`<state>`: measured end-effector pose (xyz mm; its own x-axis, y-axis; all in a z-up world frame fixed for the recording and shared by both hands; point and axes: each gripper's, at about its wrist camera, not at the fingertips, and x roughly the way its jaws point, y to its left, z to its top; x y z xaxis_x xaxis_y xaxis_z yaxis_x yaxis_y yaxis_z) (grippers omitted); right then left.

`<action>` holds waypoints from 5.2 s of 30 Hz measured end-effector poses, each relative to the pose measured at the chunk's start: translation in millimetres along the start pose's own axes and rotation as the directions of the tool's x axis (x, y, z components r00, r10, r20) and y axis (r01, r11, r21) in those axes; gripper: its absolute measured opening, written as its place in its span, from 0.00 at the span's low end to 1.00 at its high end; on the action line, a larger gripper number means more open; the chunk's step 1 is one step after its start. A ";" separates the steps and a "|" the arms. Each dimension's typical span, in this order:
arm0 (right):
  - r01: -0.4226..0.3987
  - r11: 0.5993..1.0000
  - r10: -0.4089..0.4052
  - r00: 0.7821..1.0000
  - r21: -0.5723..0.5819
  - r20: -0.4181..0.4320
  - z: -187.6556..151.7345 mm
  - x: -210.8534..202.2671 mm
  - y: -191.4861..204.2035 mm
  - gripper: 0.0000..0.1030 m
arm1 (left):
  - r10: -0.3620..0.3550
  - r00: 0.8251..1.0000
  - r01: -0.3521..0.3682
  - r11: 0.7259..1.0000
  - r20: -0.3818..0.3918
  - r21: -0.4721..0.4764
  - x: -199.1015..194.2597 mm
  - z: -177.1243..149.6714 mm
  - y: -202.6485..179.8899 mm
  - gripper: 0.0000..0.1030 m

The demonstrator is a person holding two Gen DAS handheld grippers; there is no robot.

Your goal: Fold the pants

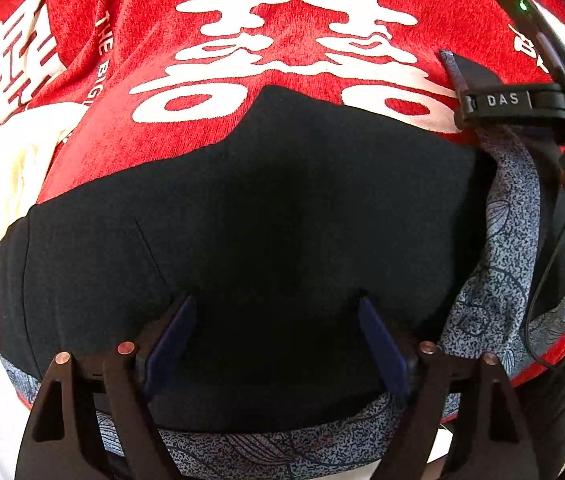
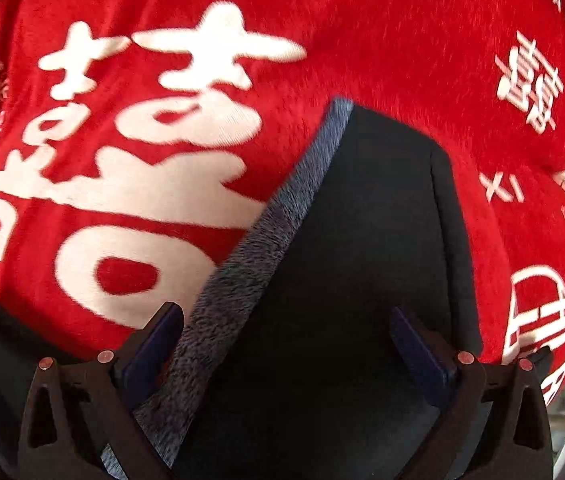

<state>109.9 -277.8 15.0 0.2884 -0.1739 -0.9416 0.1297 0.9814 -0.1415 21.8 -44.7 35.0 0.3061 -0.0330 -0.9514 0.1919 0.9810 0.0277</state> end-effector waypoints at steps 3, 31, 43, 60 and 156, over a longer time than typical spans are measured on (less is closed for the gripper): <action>-0.065 0.997 0.065 0.998 0.050 0.009 -11.2 0.0 -16.6 0.60 | 0.000 1.000 0.000 1.000 0.002 -0.002 0.3 0.0 -4.0 0.84; -0.240 0.951 0.189 0.950 0.195 0.249 -26.2 -79.5 -37.5 0.98 | -0.026 1.000 0.026 1.000 -0.006 -0.017 1.6 -0.9 0.1 0.84; -0.154 0.943 0.157 0.987 0.293 0.013 -8.9 -19.5 -59.3 0.15 | -0.047 0.999 0.047 0.998 -0.003 -0.032 2.9 0.8 0.7 0.88; -0.372 0.759 0.177 0.908 0.534 0.380 -218.8 -100.8 -174.2 0.66 | -0.143 0.989 0.145 0.984 -0.034 0.104 -16.3 -4.8 -75.4 0.88; -0.450 0.788 0.537 0.836 -0.420 0.113 -101.1 -88.7 111.8 0.98 | -0.004 1.000 0.004 0.973 0.004 -0.231 2.6 -19.5 120.8 1.00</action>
<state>2.8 -144.4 51.8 0.4181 0.3729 -0.8283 -0.4264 0.8857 0.1835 27.6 77.4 29.9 0.3087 -0.0374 -0.9504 -0.0269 0.9985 -0.0480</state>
